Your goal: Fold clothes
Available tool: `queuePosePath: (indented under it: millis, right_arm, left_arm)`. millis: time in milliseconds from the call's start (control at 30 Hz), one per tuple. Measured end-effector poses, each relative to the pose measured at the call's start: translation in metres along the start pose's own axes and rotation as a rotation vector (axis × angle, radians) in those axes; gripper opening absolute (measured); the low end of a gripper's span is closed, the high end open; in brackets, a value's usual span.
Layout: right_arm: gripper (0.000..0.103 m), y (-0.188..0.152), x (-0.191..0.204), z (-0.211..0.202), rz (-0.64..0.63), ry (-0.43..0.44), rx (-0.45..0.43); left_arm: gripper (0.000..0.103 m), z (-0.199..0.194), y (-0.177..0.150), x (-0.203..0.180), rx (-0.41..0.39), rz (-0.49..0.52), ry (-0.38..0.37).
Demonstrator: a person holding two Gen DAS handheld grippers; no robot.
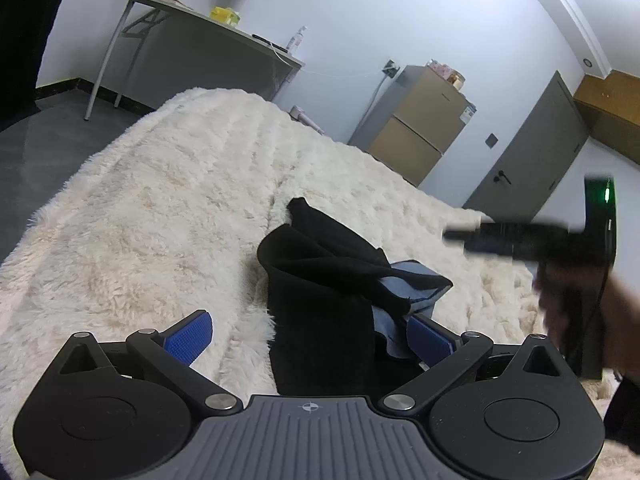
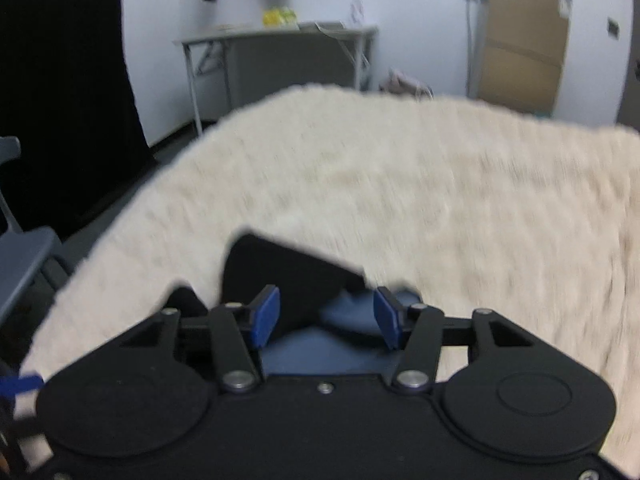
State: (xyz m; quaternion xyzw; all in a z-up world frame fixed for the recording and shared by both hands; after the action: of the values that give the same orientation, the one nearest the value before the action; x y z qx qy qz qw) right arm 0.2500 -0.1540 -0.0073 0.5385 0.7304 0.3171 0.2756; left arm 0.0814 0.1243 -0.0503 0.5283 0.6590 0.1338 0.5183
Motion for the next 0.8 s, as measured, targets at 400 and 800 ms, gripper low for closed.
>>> queuePosePath:
  millis: [400, 800]
  right_arm:
    - [0.053, 0.01, 0.025, 0.05, 0.063, 0.143, 0.096]
    - [0.005, 0.04, 0.098, 0.049, -0.036, 0.208, -0.03]
  left_arm:
    - [0.103, -0.004, 0.001, 0.004, -0.027, -0.027, 0.012]
    - [0.103, -0.012, 0.001, -0.002, -0.046, -0.004, 0.016]
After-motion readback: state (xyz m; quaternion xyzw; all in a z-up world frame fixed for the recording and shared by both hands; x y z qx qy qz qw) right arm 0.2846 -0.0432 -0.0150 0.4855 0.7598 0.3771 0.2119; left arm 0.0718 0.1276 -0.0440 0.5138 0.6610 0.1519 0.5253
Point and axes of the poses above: each gripper's, at about its wrist camera, not at the fingertips, and z roughly the way its jaws point, x to its left, y to its top, the point moved 4 cm from there along z, roughly the way its jaws point, and after that the axes turned 4 degrees about -y, right-handed, at the moved point
